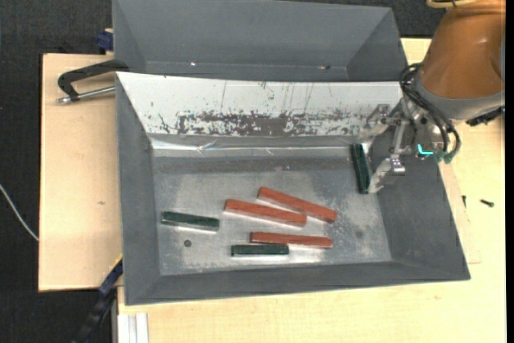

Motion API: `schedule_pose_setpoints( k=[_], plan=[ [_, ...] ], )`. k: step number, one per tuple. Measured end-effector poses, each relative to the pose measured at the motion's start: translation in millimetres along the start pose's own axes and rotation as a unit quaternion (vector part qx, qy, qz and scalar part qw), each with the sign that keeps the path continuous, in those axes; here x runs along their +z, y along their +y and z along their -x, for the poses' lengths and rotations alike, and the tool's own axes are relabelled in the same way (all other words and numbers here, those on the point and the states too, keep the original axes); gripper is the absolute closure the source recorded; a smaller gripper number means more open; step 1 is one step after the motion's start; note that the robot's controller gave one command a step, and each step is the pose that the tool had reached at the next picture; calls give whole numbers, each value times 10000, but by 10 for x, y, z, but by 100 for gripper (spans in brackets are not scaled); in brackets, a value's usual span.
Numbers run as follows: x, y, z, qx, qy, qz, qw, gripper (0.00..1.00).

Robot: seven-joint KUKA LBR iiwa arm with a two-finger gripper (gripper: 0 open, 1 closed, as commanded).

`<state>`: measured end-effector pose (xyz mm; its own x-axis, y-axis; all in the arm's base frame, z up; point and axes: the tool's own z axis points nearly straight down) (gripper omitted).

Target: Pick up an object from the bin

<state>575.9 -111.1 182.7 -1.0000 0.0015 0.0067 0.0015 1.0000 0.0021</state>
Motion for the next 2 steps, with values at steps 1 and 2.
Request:
schedule_pose_setpoints(
  k=[1, 2],
  plan=[
    [-43, 4, 18, -7, -40, -7, 10000, 0],
    [514, 229, -136, -292, -65, -14, 9996, 0]
  ],
)
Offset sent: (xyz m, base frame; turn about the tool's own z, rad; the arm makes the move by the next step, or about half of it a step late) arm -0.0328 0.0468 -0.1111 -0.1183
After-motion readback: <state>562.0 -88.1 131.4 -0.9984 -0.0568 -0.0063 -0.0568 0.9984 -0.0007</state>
